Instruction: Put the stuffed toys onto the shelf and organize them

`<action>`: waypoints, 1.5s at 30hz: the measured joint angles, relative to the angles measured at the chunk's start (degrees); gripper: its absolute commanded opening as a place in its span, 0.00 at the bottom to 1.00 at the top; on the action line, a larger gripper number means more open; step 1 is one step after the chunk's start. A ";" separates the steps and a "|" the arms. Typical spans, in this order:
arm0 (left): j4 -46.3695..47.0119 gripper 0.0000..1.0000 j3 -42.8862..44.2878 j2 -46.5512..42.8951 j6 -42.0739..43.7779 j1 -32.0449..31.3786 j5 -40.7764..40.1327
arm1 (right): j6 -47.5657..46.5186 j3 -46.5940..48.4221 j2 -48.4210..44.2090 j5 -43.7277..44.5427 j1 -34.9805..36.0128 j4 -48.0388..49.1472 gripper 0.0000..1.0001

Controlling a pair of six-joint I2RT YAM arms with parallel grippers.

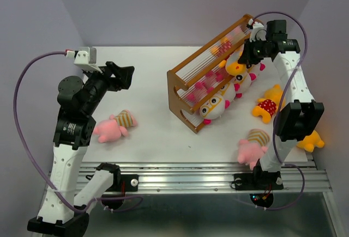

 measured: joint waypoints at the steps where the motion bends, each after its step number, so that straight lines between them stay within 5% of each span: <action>1: 0.00 0.85 0.00 0.09 -0.02 0.00 -0.02 | -0.09 0.00 0.02 0.09 0.11 0.39 0.06; 15: 0.31 0.85 -0.24 0.35 -0.39 0.00 0.02 | -0.33 -1.18 0.15 1.99 0.85 3.74 0.52; 26: 0.37 0.85 -1.75 -0.94 -1.16 0.00 0.20 | -0.02 -1.88 0.15 3.65 0.85 4.24 0.73; 35: 0.57 0.85 -1.77 -1.95 -1.75 0.00 0.94 | -0.09 -1.86 -0.17 5.68 0.85 4.31 0.86; 45: 0.85 0.86 -2.84 -2.49 -2.45 0.00 1.75 | -0.83 -1.84 -3.26 7.10 0.85 4.24 0.89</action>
